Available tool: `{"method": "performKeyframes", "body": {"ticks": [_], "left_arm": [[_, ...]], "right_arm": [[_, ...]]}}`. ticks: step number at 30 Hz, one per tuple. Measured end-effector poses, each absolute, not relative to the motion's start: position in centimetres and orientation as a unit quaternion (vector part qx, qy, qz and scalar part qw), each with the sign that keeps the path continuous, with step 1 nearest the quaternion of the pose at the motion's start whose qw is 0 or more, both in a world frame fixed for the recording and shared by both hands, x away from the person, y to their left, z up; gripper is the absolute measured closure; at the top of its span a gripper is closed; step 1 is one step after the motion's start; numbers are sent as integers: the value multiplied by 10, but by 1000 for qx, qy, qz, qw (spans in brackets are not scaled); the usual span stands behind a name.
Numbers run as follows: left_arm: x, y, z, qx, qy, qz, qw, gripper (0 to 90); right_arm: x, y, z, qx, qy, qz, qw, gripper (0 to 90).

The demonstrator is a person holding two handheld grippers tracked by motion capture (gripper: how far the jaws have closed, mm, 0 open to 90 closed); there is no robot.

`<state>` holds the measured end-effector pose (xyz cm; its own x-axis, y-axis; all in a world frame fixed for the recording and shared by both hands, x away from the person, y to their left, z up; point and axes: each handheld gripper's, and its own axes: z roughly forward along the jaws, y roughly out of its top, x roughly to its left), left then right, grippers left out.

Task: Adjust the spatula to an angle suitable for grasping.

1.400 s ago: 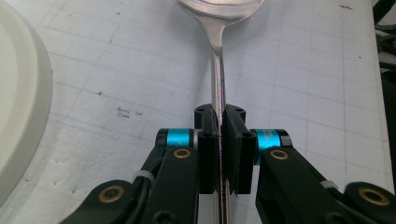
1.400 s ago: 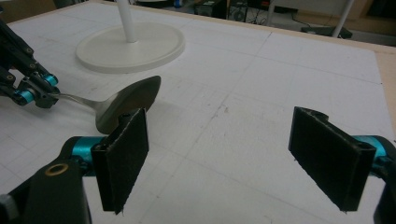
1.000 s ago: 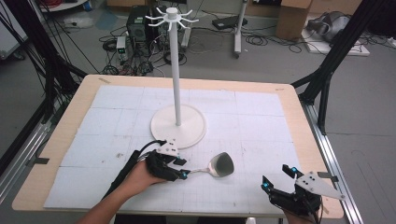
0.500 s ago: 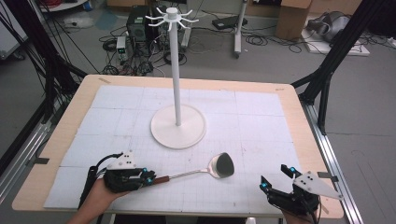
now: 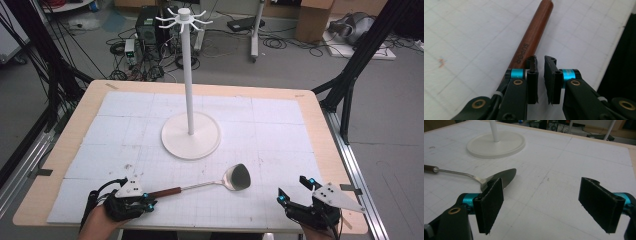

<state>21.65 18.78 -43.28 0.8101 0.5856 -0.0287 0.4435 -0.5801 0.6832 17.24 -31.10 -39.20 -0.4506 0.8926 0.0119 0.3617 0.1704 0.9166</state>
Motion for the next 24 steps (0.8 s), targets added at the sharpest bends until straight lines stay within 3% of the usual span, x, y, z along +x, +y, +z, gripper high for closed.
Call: {"method": "performKeyframes", "body": {"ticks": [11,24], "left_arm": [[244,197,-433,847,387,164,326,768],[279,201,-436,799,465,167,342,808]], "right_arm": [[173,-310,-392,442,711,468,283,187],[171,-312,-393,446,708,468,282,187]]}}
